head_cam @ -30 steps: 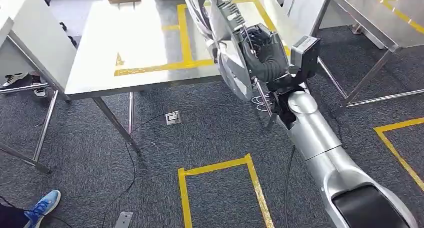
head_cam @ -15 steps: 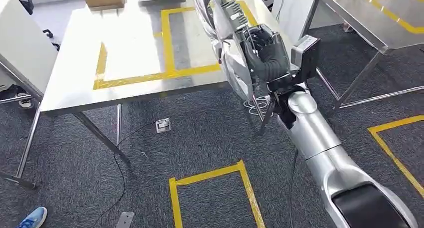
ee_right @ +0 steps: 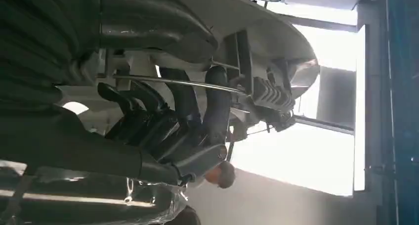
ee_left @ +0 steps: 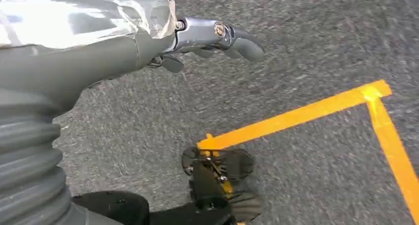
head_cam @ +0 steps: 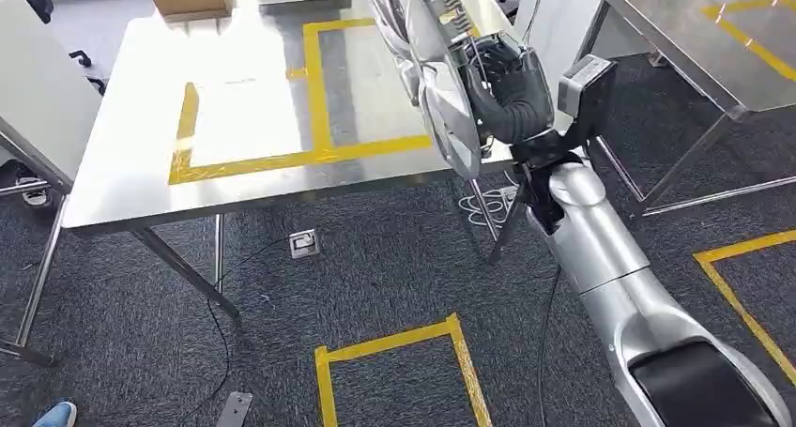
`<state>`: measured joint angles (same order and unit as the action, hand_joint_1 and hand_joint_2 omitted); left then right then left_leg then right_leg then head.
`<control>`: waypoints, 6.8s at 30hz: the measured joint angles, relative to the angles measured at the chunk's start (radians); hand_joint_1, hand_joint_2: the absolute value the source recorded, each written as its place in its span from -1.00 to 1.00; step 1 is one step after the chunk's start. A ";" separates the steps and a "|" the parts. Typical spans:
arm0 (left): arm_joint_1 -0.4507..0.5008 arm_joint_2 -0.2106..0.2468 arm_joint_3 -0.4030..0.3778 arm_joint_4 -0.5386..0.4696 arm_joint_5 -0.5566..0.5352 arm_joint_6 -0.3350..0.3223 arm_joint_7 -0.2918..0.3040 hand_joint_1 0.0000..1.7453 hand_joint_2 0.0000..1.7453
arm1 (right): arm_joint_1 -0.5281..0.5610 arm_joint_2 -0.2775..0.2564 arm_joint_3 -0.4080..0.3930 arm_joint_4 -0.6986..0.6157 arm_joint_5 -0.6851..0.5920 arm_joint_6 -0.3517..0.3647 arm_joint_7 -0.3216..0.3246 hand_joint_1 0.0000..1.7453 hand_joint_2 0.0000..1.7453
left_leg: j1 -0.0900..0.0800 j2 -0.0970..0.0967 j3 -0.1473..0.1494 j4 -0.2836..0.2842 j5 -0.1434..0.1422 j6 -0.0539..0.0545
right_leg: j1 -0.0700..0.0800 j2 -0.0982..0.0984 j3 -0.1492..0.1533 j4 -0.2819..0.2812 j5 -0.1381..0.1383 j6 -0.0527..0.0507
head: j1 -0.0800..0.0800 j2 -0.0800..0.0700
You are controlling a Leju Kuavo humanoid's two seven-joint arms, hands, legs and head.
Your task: Take the parts from the cabinet and place them on the table.
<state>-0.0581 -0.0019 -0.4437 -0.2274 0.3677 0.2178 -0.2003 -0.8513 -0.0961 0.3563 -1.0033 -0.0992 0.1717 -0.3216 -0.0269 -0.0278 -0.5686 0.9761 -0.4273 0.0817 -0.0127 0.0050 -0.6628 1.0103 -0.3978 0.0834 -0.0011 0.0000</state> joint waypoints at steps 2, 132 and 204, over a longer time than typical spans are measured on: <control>-0.002 -0.001 -0.003 0.000 -0.002 0.000 0.005 -1.00 1.00 | 0.000 0.000 -0.002 0.000 0.001 -0.001 -0.001 1.00 1.00 | -0.004 -0.001 -0.001 0.012 -0.020 -0.011 | 0.007 -0.003 0.019 -0.029 0.011 -0.048 | -0.001 0.000; 0.034 -0.031 -0.016 -0.004 -0.064 0.072 0.050 -1.00 1.00 | -0.094 0.233 0.621 0.659 1.082 -0.389 0.375 1.00 1.00 | 0.038 0.009 -0.044 0.018 0.020 -0.066 | -0.012 -0.002 0.073 -0.039 -0.019 -0.040 | -0.007 0.000; 0.045 -0.027 0.042 0.005 -0.043 0.097 -0.157 -1.00 -1.00 | 0.320 0.020 -0.292 -0.842 -0.338 -0.136 0.087 -1.00 -1.00 | 0.037 0.009 -0.042 0.018 0.018 -0.064 | -0.012 -0.003 0.073 -0.039 -0.020 -0.040 | -0.007 0.000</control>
<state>-0.0135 -0.0290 -0.4013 -0.2228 0.3250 0.3151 -0.3571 -0.5318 -0.0763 0.0645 -1.8449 -0.4372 0.0355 -0.2350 0.0101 -0.0191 -0.6110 0.9938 -0.4094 0.0173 -0.0247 0.0019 -0.5895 0.9709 -0.4176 0.0436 -0.0080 0.0000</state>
